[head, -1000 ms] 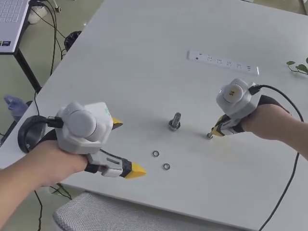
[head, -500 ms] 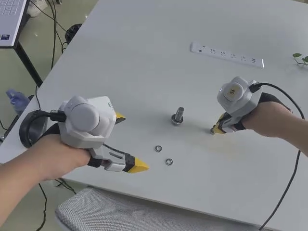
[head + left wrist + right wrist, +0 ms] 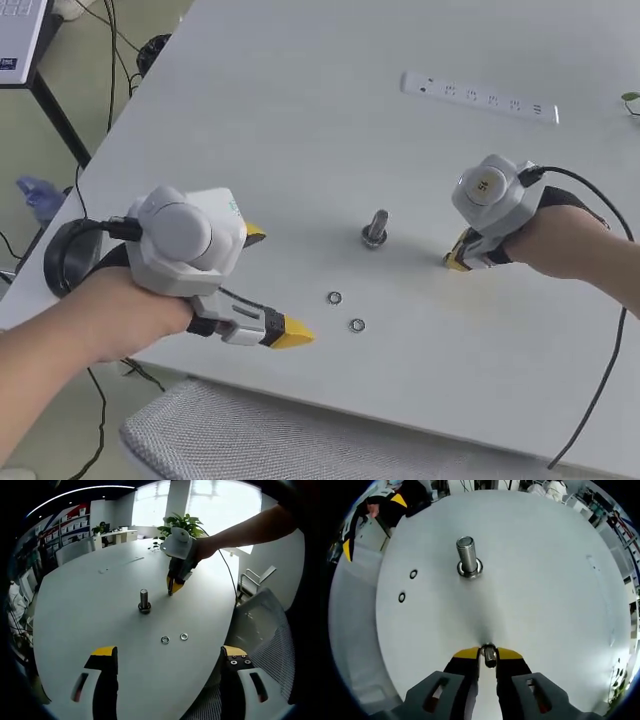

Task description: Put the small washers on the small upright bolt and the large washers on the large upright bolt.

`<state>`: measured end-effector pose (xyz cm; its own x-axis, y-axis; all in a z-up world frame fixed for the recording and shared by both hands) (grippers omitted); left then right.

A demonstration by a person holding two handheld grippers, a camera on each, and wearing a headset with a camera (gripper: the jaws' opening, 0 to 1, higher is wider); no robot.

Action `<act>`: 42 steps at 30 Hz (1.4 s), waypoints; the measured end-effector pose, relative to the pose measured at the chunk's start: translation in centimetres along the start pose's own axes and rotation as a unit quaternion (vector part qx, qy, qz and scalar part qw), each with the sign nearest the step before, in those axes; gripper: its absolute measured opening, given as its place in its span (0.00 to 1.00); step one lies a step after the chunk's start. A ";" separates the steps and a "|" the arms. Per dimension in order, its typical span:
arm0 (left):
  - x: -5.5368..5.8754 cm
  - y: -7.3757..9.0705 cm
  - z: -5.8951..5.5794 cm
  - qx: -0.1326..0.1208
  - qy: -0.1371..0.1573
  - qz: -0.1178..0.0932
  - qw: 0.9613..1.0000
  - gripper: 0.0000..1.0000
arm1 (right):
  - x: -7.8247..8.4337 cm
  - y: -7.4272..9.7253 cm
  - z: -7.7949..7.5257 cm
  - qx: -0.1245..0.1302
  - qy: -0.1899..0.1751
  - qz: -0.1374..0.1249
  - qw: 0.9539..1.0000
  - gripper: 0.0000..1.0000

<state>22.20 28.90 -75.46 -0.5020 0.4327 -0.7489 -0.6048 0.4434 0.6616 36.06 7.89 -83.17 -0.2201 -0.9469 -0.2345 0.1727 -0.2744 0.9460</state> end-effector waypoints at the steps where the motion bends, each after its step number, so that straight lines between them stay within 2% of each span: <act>1: 0.0 0.0 0.0 0.000 0.000 0.000 1.000 0.84 | 0.1 -0.2 -0.2 0.000 0.001 0.001 1.000 0.12; 24: 0.0 0.1 0.3 -0.001 0.003 -0.002 1.000 0.84 | 0.2 0.0 -0.2 0.001 0.000 -0.005 1.000 0.13; 31: 0.0 0.1 0.3 -0.002 0.002 -0.002 1.000 0.84 | 0.1 0.0 0.0 -0.003 0.016 -0.004 1.000 0.13; 33: 0.0 0.1 0.3 -0.003 0.004 -0.003 1.000 0.84 | 0.2 0.0 -0.1 0.002 0.024 0.000 1.000 0.17; 35: 0.0 0.2 0.3 -0.003 0.005 -0.003 1.000 0.84 | 0.3 0.0 0.0 -0.005 0.024 0.002 1.000 0.19; 42: 0.0 0.3 0.4 -0.005 0.005 -0.004 1.000 0.84 | 0.4 0.1 0.0 -0.004 0.033 0.010 0.999 0.23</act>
<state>22.23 29.32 -75.26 -0.5029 0.4205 -0.7551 -0.6157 0.4389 0.6545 36.03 7.48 -83.13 -0.1532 -0.9610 -0.2302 0.1847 -0.2567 0.9487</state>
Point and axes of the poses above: the centre of the closed fingertips' face, and the gripper's own axes: y roughly backward along the fingers, z roughly to its left, x roughly out of its underside, the point moved 3 cm from there along y, roughly backward along the fingers, and after that the axes turned 15 degrees about -x, right-handed, at the moved point
